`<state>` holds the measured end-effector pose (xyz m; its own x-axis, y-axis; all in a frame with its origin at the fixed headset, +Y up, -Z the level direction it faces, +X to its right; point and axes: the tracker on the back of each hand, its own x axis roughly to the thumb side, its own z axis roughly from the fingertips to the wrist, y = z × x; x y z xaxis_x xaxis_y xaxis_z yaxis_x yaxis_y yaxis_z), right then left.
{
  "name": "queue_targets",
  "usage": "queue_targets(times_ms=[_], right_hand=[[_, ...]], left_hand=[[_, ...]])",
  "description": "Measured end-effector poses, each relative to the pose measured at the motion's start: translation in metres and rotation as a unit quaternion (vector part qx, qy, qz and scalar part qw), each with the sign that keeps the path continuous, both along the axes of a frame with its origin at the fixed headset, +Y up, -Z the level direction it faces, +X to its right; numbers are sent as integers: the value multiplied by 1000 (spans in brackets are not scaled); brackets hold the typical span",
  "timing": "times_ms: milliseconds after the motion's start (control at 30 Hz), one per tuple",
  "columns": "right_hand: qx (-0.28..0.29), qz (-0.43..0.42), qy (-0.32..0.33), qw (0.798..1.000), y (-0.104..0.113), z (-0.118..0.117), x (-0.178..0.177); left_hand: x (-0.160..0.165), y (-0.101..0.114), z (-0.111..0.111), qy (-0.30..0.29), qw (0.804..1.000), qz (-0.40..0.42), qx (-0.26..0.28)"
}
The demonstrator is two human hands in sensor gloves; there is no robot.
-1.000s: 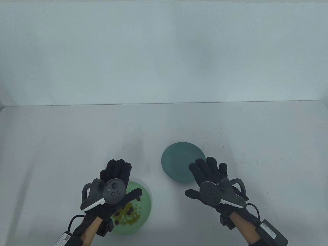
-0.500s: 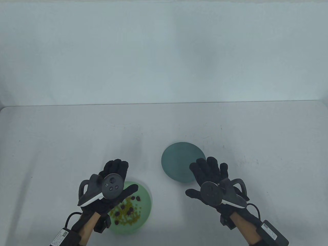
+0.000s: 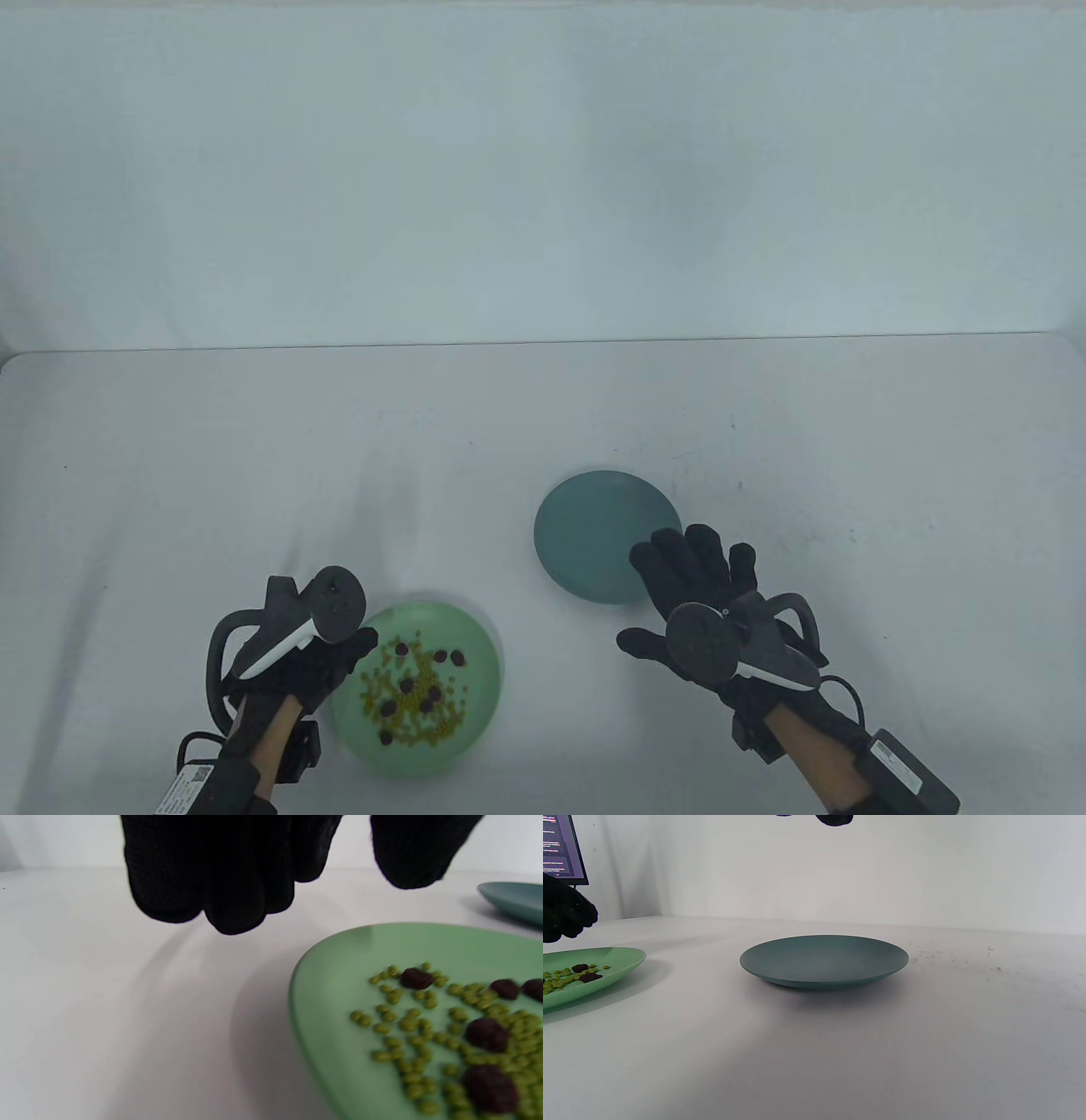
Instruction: Pick cranberries with hand pinch into plate
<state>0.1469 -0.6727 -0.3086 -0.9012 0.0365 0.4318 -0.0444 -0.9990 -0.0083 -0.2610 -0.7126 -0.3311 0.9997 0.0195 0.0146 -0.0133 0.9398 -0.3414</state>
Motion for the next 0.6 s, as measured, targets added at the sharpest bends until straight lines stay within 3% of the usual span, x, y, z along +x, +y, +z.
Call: queue_targets(times_ms=[367,600], right_hand=[[-3,1,-6,1000,-1,0,3],[-5,-1,-11,1000,-1,-1,5]], left_hand=[[-9,-26,-6,33,998,-30,-51],[-11,-27,-7,50,997,-15,-61]])
